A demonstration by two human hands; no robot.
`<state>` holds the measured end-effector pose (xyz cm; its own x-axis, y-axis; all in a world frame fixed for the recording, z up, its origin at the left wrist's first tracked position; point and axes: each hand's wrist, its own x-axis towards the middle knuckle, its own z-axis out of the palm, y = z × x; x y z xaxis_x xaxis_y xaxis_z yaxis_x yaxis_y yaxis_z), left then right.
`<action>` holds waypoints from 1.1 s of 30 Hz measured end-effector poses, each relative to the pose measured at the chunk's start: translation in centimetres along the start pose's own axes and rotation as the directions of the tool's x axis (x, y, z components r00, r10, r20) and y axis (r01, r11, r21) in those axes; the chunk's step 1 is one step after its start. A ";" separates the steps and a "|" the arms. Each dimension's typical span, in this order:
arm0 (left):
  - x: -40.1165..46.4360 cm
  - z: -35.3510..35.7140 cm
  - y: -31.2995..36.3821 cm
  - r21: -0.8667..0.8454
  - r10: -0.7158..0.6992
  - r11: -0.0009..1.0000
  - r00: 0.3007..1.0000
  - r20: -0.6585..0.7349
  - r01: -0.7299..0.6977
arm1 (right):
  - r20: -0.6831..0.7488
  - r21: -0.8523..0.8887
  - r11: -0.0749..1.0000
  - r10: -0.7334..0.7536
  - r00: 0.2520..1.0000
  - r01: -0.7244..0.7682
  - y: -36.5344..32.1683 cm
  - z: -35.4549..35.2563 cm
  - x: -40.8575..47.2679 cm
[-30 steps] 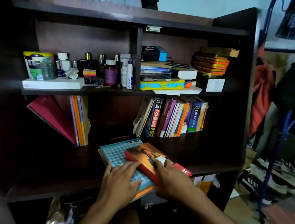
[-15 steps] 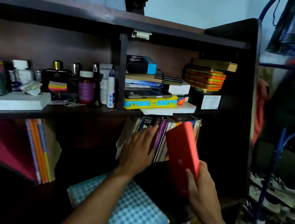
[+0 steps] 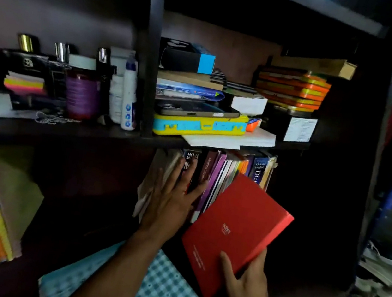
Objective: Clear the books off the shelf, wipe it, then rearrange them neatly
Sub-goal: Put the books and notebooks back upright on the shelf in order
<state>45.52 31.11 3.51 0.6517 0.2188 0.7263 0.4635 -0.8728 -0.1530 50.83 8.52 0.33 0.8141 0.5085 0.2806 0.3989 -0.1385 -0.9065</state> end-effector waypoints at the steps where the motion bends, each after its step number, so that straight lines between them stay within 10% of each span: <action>1: -0.1 0.1 -0.1 0.005 0.000 1.000 1.000 0.015 0.000 | 0.002 0.006 1.000 -0.008 1.000 0.008 0.2 0.1 -0.1; 18: -0.7 -1.8 -1.0 -0.070 -0.120 0.991 0.985 -0.125 0.112 | 0.222 -0.261 0.911 -0.264 0.939 0.318 -1.3 1.3 -0.2; 25: -1.1 -2.3 -1.6 -0.135 -0.209 0.972 0.973 -0.098 0.195 | 0.101 -0.282 0.888 -0.350 0.931 0.364 -0.8 3.1 0.1; 33: -1.4 -2.3 -2.1 -0.217 -0.216 0.957 0.972 -0.094 0.192 | 0.244 -0.324 0.890 -0.247 0.938 0.319 -2.5 5.6 3.2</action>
<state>42.27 31.65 4.36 0.4772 0.3601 0.8016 0.4383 -0.8882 0.1381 50.07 15.30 1.72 0.5615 0.7185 0.4104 0.7521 -0.2364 -0.6152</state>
